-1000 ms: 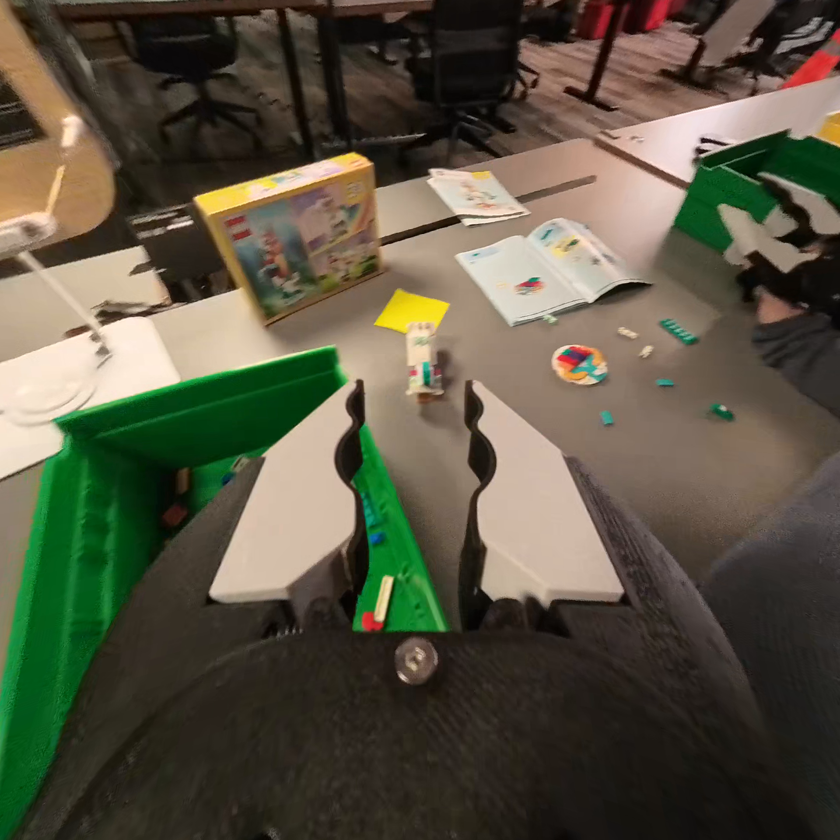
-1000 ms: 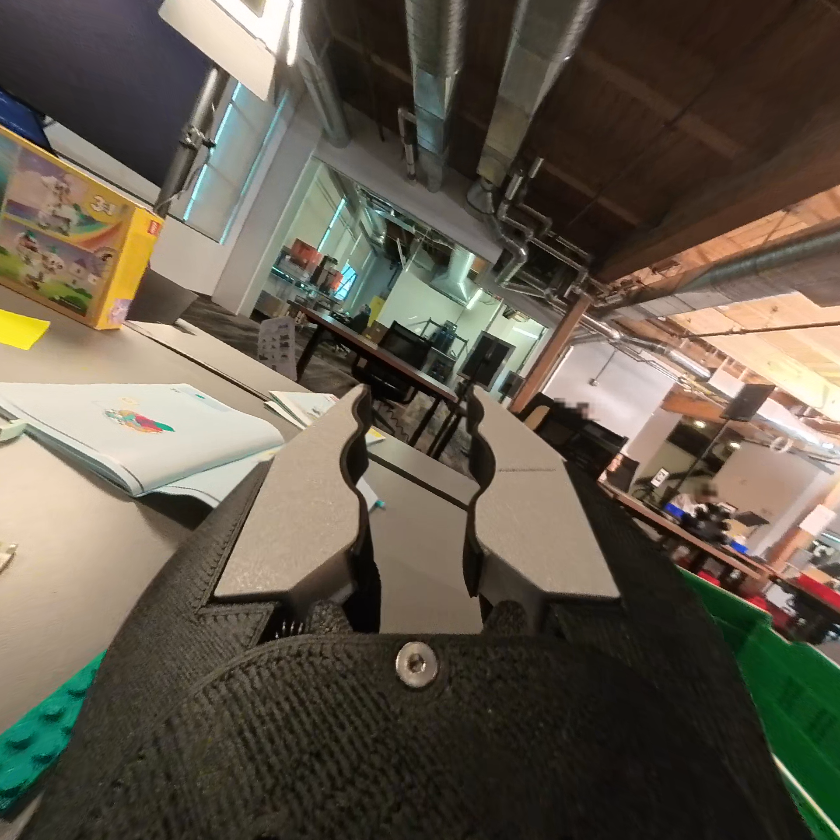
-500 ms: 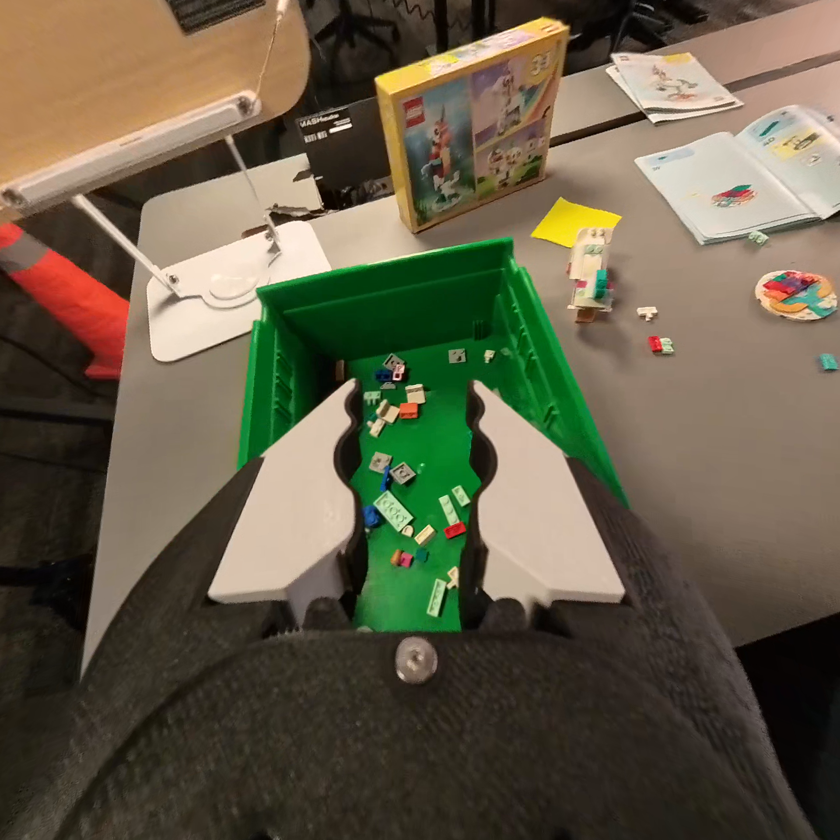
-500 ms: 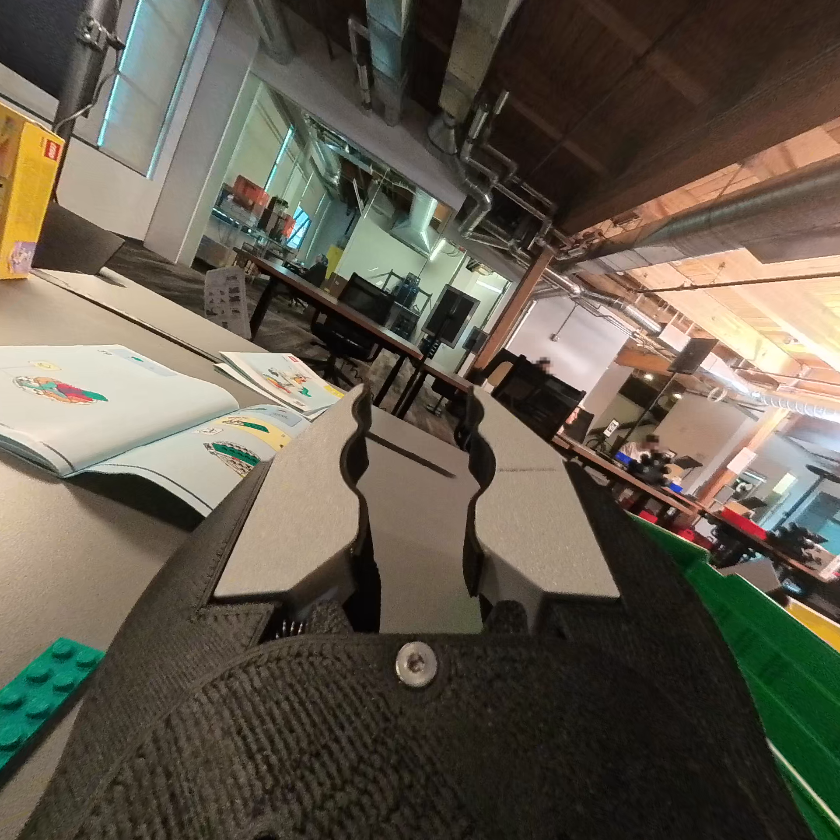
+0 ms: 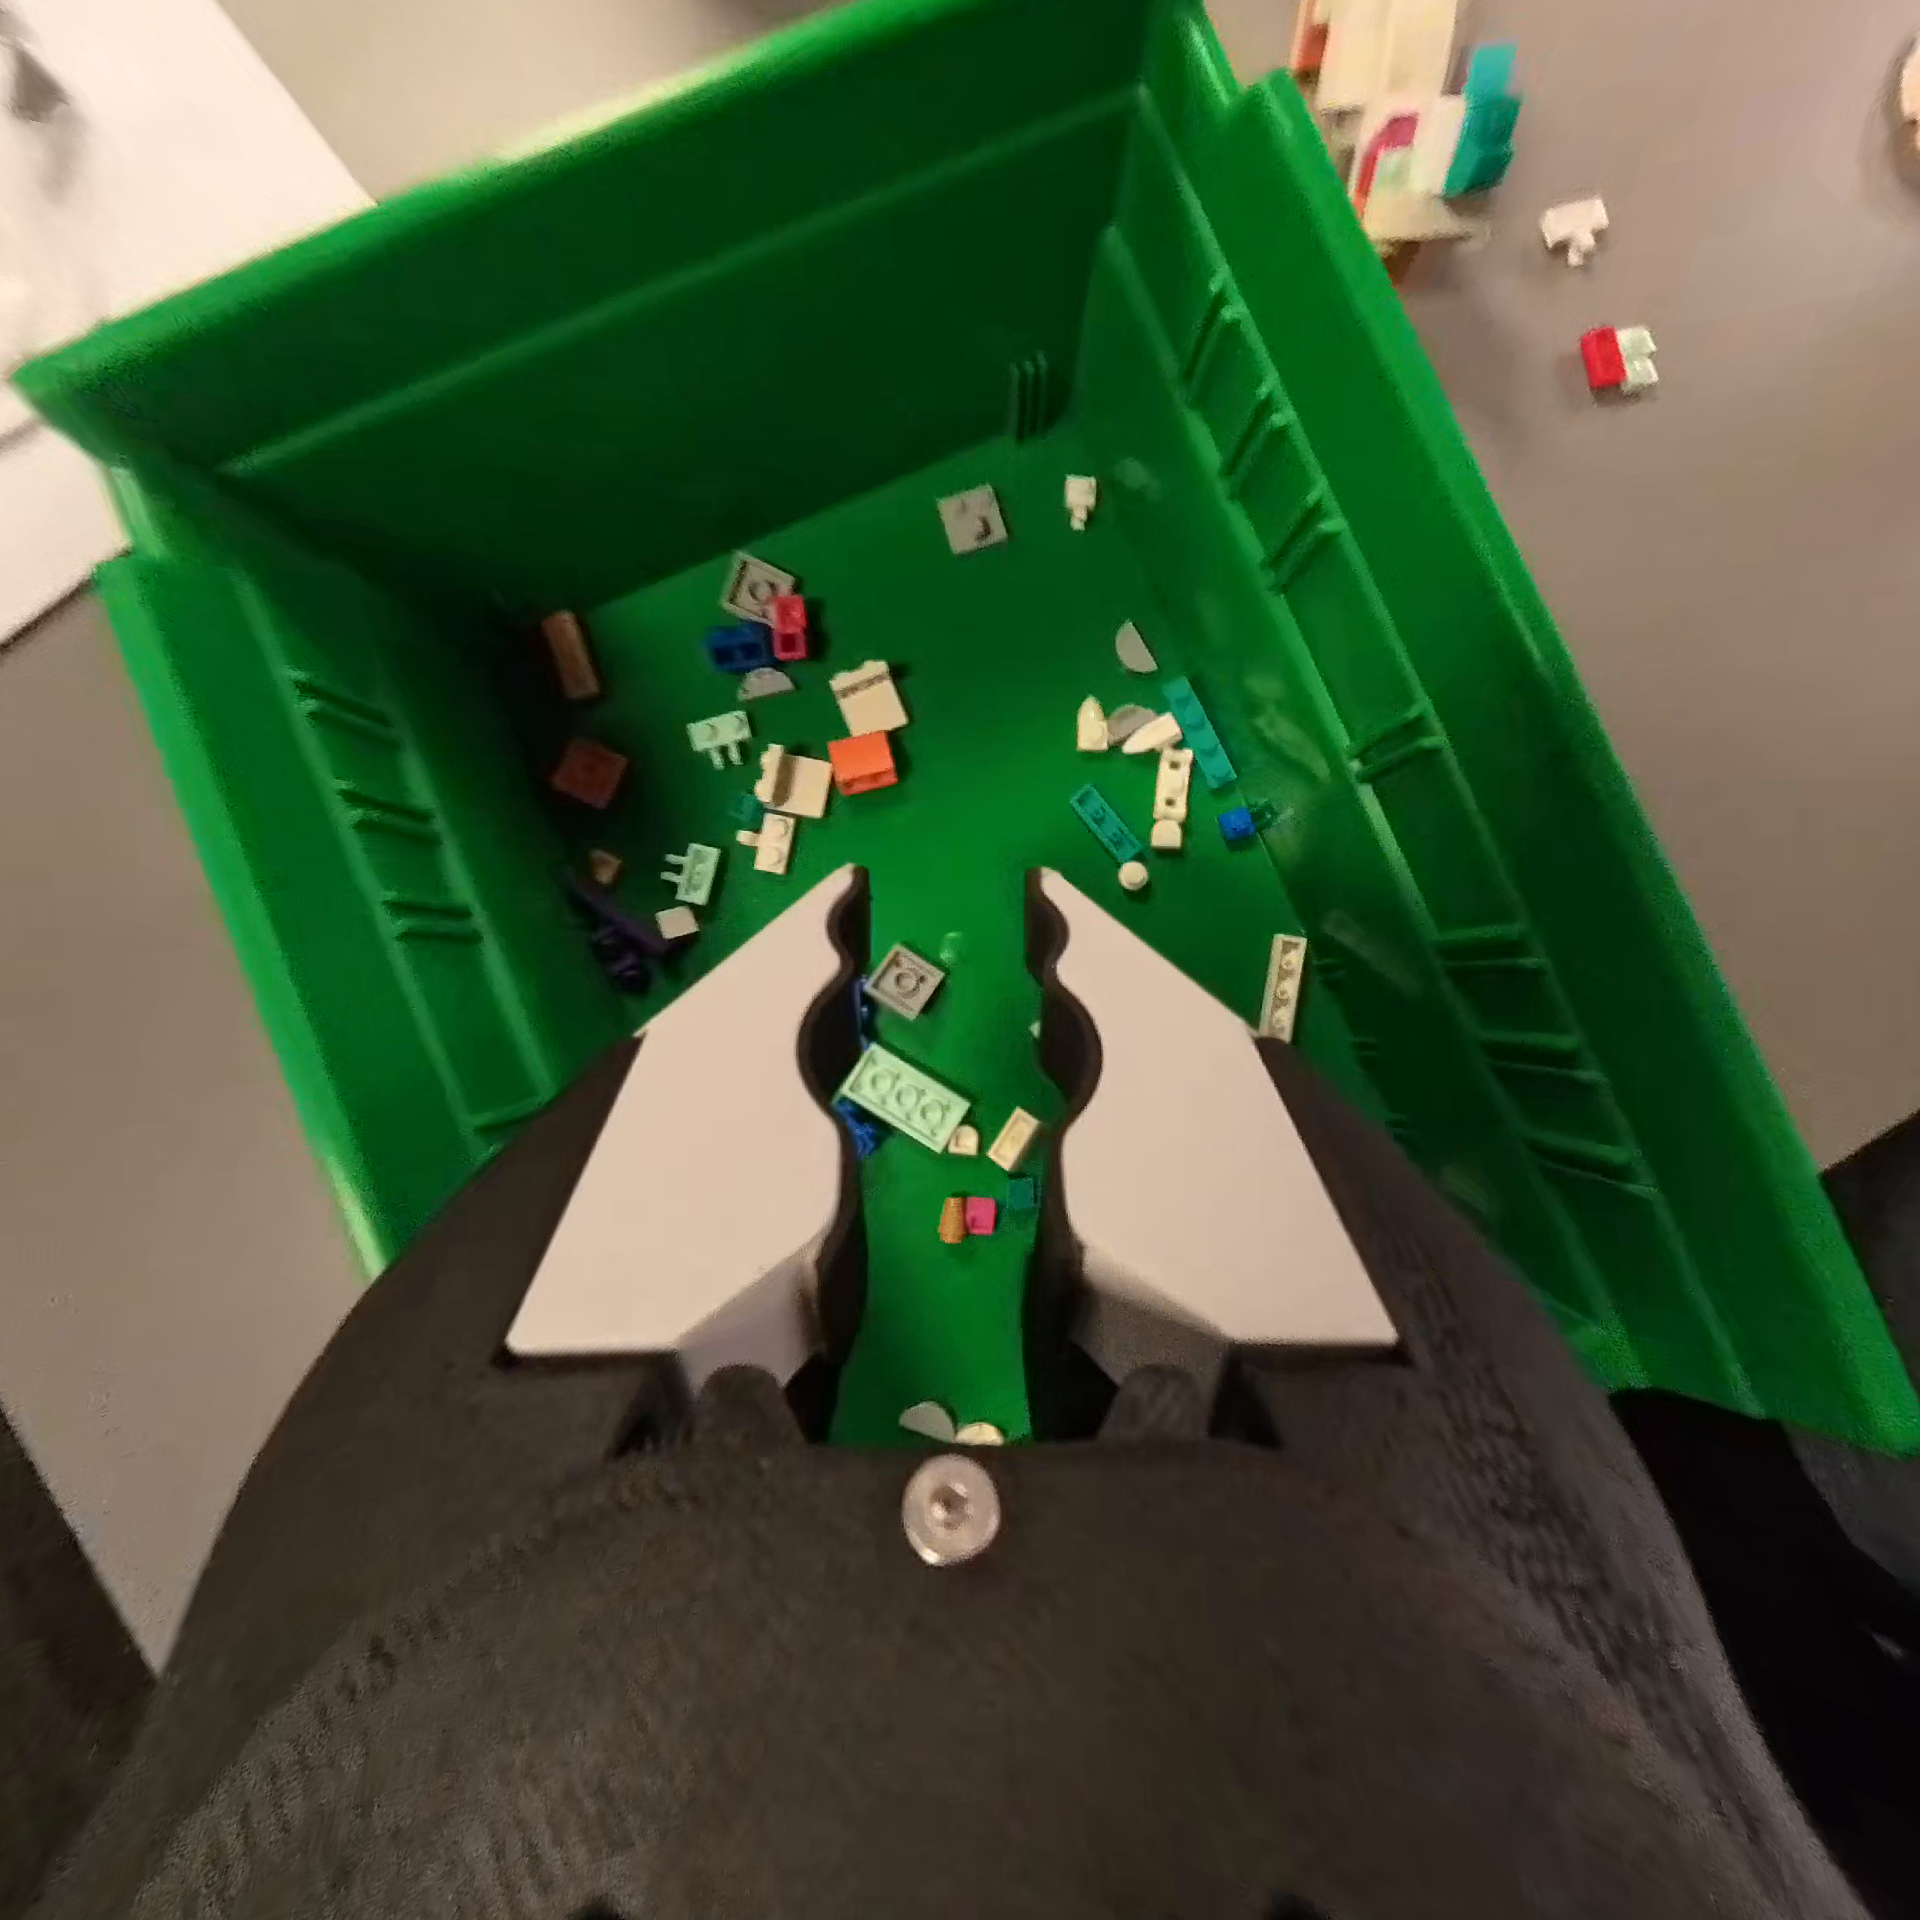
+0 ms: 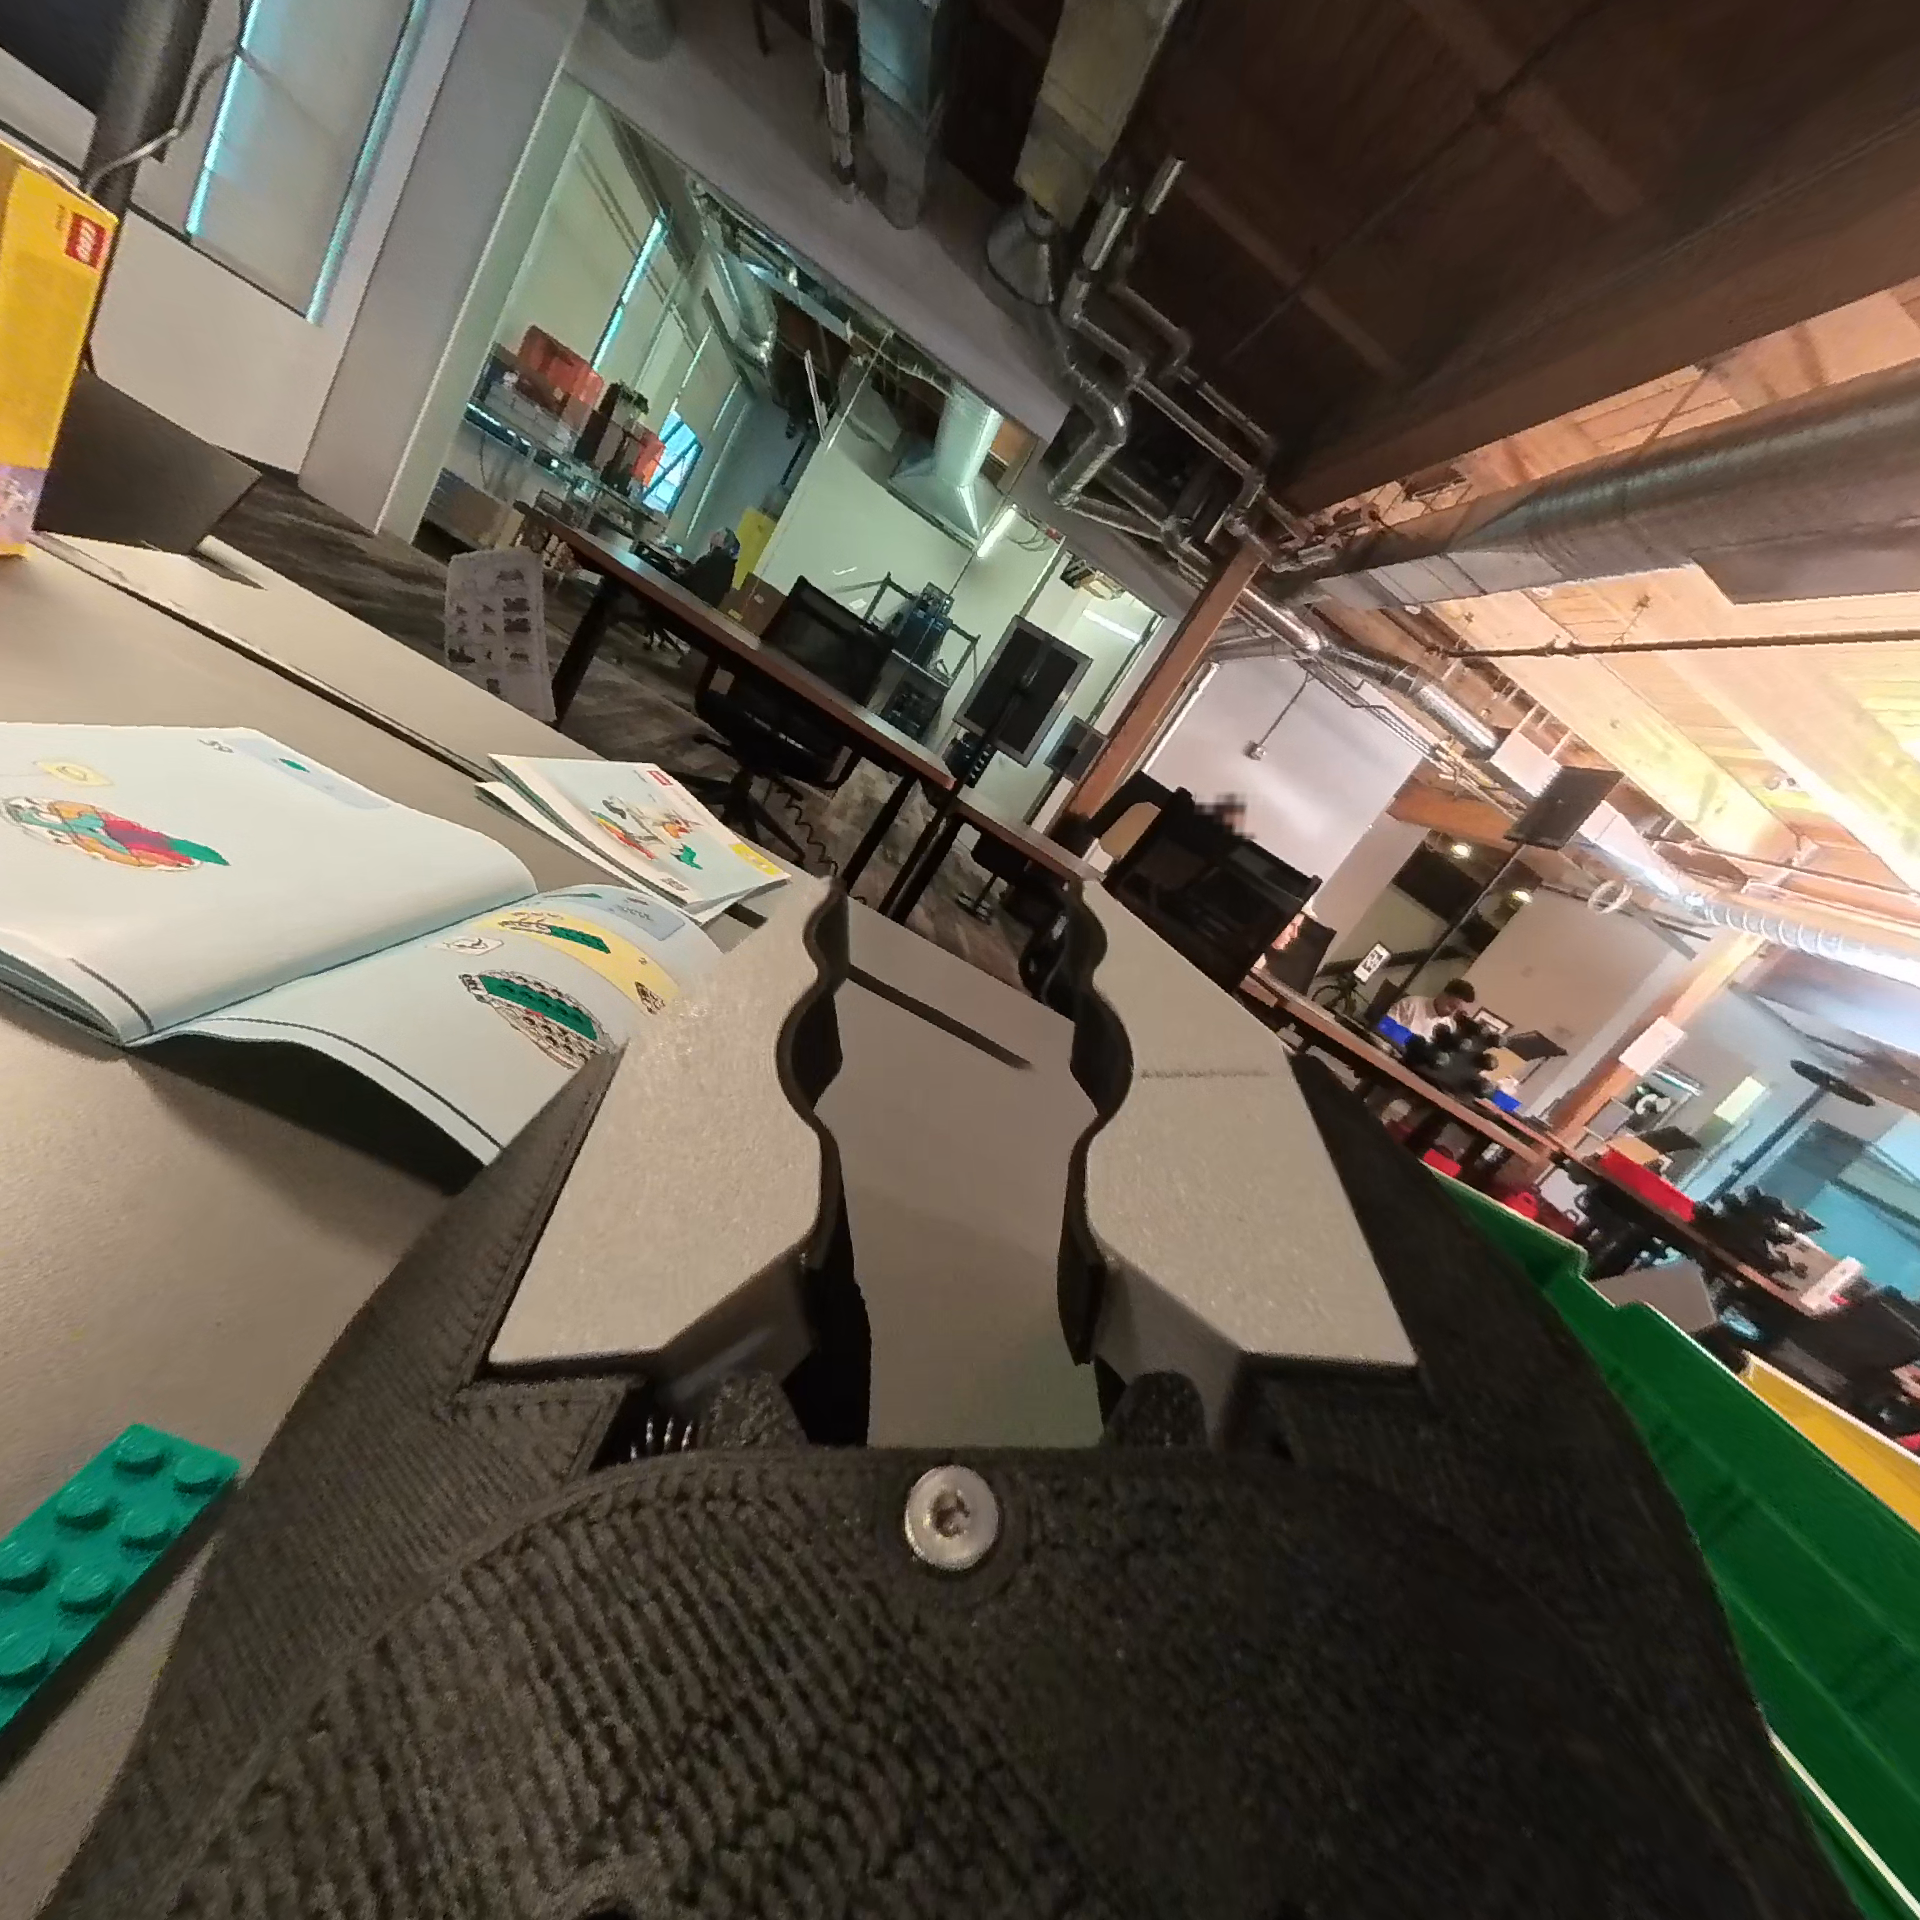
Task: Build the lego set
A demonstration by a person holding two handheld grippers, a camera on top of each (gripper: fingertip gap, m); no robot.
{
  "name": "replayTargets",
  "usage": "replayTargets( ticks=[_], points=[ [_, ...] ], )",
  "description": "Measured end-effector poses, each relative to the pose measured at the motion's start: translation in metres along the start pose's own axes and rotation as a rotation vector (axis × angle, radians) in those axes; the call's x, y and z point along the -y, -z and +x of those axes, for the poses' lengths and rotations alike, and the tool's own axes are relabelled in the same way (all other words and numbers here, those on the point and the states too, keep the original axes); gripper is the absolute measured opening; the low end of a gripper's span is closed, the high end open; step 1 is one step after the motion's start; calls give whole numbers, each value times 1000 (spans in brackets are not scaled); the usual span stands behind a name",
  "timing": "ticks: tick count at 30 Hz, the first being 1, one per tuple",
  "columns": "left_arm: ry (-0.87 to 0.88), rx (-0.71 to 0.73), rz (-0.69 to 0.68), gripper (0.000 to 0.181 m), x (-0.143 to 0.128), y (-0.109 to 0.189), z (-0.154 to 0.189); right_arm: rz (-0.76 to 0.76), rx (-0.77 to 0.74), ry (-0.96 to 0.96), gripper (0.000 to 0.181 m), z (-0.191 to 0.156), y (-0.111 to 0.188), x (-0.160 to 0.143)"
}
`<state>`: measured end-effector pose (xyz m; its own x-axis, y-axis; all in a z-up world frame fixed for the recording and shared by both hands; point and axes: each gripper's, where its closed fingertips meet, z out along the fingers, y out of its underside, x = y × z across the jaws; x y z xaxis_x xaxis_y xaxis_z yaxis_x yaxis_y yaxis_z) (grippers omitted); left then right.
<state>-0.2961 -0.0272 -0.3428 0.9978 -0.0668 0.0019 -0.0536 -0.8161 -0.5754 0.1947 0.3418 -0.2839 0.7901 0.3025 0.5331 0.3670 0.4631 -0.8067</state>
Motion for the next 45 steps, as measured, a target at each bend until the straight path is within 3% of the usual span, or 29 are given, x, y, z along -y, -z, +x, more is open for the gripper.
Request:
replayTargets(
  ticks=[8, 14, 18, 21, 25, 29, 36, 45],
  points=[
    [43, 114, 28, 26, 5, -10, -30, -31, -3, 33, 40, -2, -2, -4],
    [-100, 204, -40, 24, 7, -25, -44, -37, -6, 39, 40, -1, -3, -5],
    [-150, 14, -64, 25, 13, -38, -11, -41, -1, 40, 40, -2, -3, -6],
    [-327, -180, -85, 30, 2, -33, 31, -46, 7, 45, 40, -4, -4, -7],
    [-426, -199, -127, 28, -20, -29, 50, -49, 12, 55, 40, -6, -4, -7],
    [-330, -35, -111, 24, -29, -17, 23, -58, 17, 58, 40, -7, -5, -9],
    [-147, 169, 79, 23, -25, 35, -14, -76, 25, 91, 39, -10, -7, -11],
    [-2, 299, 216, 19, -34, 75, -39, -111, 35, 143, 38, -15, -9, -16]
  ],
)
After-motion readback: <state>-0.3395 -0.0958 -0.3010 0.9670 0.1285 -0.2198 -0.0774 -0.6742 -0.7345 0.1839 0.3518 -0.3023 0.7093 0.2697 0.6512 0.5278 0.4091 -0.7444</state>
